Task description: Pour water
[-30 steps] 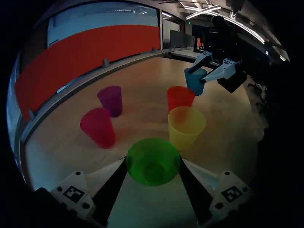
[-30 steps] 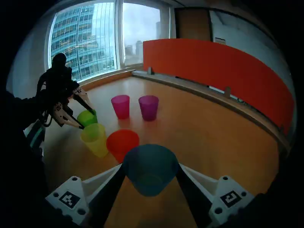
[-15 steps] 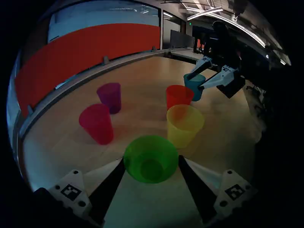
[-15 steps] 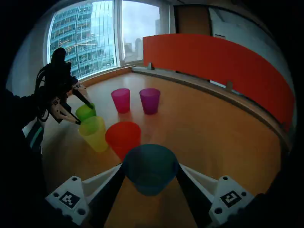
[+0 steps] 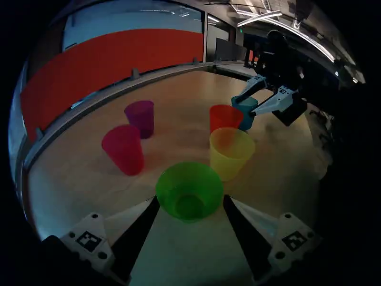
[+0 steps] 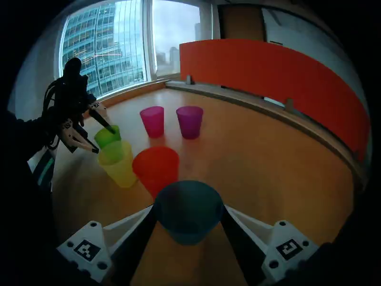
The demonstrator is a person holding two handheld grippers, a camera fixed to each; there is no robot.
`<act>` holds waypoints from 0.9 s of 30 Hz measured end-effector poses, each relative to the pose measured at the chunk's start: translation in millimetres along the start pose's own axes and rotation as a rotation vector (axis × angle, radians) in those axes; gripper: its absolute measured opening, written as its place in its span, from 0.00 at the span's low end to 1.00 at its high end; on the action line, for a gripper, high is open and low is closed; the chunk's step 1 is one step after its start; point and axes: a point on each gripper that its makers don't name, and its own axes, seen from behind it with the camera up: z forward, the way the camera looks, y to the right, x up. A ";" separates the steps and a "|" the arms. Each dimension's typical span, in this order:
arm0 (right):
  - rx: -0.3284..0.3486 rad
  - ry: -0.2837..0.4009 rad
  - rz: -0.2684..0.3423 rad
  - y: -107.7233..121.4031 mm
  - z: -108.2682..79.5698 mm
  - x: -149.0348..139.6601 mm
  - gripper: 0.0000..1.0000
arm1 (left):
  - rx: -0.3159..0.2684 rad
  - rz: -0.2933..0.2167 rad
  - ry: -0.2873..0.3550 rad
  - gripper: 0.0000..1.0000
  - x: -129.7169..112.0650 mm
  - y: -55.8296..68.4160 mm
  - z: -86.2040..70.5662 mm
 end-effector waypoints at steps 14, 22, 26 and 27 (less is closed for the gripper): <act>-0.024 -0.009 -0.057 -1.6 -5.5 -14.8 0.93 | 0.016 -0.042 0.023 0.99 -7.2 2.5 -14.8; -0.039 -0.019 -0.051 -0.2 -6.6 -19.9 1.00 | 0.020 -0.046 0.028 0.99 -8.6 5.6 -18.5; -0.041 -0.018 -0.045 -2.5 -9.6 -22.5 1.00 | 0.031 -0.050 0.030 0.99 -10.8 4.7 -21.4; -0.042 -0.017 -0.043 -2.8 -10.9 -23.1 1.00 | 0.035 -0.051 0.032 0.99 -11.2 4.2 -22.3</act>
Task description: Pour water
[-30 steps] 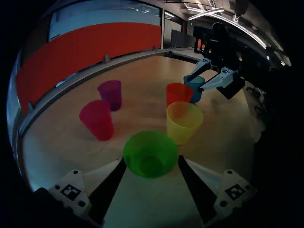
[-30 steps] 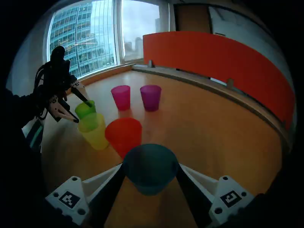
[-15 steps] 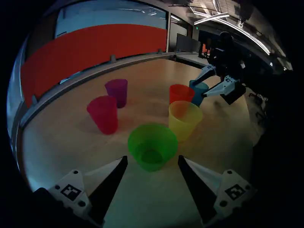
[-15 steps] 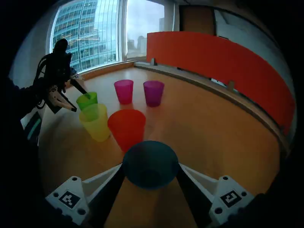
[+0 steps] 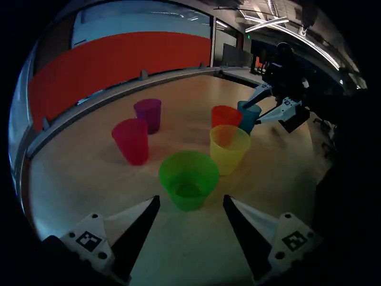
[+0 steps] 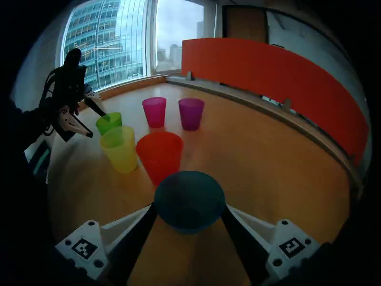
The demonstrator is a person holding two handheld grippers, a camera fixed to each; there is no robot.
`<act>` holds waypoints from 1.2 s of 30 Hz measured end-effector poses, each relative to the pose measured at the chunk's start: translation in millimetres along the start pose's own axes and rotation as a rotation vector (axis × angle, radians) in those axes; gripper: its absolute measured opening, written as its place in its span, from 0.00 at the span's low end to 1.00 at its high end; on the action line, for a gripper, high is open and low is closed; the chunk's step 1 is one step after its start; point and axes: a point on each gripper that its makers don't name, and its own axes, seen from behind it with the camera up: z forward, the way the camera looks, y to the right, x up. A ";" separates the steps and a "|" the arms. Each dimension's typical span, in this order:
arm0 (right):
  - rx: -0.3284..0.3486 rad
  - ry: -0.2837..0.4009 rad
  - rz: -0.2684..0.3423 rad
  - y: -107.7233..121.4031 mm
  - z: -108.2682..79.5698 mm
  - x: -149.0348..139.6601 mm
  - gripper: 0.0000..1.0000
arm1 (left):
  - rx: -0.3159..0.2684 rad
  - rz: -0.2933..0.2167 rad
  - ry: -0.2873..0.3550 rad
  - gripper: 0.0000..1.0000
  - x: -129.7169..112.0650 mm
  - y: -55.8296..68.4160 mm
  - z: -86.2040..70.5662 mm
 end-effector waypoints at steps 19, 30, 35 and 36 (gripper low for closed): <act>-0.100 0.054 0.060 17.0 -47.5 -15.2 1.00 | 0.124 -0.072 0.079 0.99 2.1 -14.8 -41.1; -0.177 0.126 0.110 27.7 -70.4 -5.3 1.00 | 0.242 -0.090 0.182 0.99 18.0 -26.8 -65.5; -0.227 0.186 0.140 34.4 -81.9 7.2 1.00 | 0.305 -0.085 0.228 0.99 26.5 -30.9 -73.7; -0.237 0.197 0.144 35.9 -84.0 9.3 1.00 | 0.318 -0.084 0.236 0.99 28.1 -32.1 -75.3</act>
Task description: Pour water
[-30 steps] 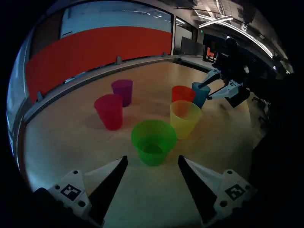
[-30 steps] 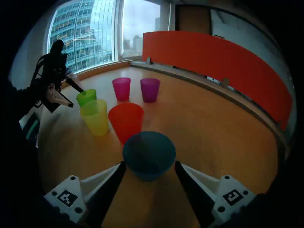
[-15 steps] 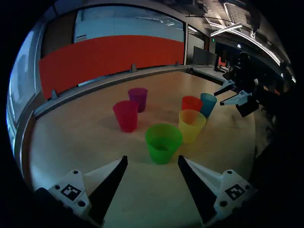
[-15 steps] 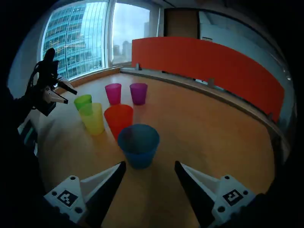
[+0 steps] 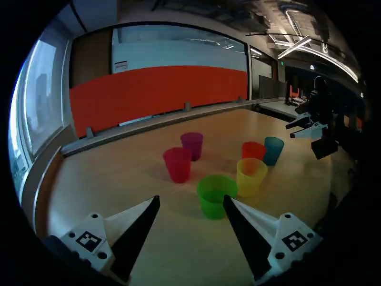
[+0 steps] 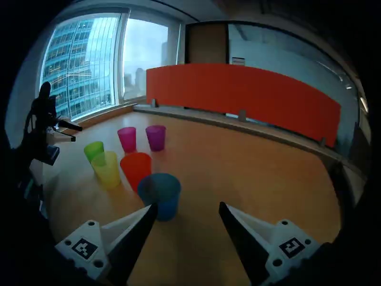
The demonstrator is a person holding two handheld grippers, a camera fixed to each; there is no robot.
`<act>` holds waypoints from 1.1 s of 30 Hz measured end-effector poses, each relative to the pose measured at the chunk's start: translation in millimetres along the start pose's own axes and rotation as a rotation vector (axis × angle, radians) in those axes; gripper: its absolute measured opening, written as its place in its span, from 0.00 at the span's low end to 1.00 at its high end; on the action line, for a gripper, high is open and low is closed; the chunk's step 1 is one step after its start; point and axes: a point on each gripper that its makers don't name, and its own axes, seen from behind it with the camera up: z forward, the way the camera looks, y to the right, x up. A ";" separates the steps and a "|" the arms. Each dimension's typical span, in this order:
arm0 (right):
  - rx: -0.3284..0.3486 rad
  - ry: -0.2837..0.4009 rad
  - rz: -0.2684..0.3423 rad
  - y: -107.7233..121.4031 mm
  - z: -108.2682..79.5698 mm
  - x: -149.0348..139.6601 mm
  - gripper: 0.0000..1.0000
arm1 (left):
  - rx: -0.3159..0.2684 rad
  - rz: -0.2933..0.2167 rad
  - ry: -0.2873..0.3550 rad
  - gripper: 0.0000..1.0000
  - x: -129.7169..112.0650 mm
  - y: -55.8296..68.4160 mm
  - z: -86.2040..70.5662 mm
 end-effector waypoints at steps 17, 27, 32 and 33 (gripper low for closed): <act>-0.258 0.210 0.083 54.1 -8.9 55.2 0.99 | 0.219 -0.094 0.213 0.99 48.1 -44.2 -18.3; -0.384 0.331 0.131 75.2 -15.7 80.3 0.99 | 0.307 -0.136 0.341 0.99 76.6 -56.8 -28.7; -0.450 0.400 0.158 86.1 -23.8 91.3 0.99 | 0.349 -0.151 0.396 0.99 85.6 -64.0 -30.7; -0.461 0.410 0.163 88.1 -25.3 93.1 0.99 | 0.356 -0.153 0.406 0.99 87.4 -65.3 -31.1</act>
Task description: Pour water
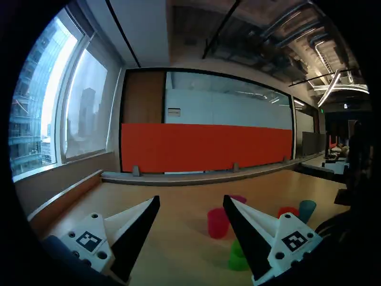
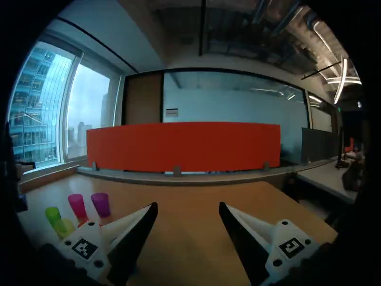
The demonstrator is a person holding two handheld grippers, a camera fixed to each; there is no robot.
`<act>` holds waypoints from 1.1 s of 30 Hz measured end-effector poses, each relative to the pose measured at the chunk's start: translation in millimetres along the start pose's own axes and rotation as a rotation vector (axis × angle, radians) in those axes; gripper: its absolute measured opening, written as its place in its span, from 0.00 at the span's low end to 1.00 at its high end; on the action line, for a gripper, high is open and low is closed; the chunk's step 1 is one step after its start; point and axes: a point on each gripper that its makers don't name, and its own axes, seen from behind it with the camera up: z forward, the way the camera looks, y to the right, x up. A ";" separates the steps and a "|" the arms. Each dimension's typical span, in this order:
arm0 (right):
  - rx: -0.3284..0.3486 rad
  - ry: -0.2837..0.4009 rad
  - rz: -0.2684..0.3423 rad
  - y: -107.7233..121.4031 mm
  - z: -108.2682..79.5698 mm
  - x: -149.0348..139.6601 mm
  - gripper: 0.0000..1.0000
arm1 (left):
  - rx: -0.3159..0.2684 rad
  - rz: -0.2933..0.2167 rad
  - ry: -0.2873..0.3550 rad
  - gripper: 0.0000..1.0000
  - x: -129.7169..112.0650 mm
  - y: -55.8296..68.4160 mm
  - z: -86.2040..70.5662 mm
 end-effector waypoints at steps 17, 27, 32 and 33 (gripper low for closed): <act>-0.110 0.082 0.017 19.2 -1.0 25.3 0.99 | 0.107 -0.007 0.110 0.99 31.2 -14.4 7.7; -0.118 0.068 -0.025 13.0 -0.9 25.9 0.99 | 0.173 0.005 0.118 0.99 21.9 -23.6 9.1; -0.129 0.063 -0.048 14.4 -0.3 25.3 0.99 | 0.200 0.012 0.141 0.99 20.0 -27.5 5.5; -0.132 0.062 -0.049 14.9 -0.2 25.1 0.99 | 0.204 0.011 0.144 0.99 18.8 -28.1 4.8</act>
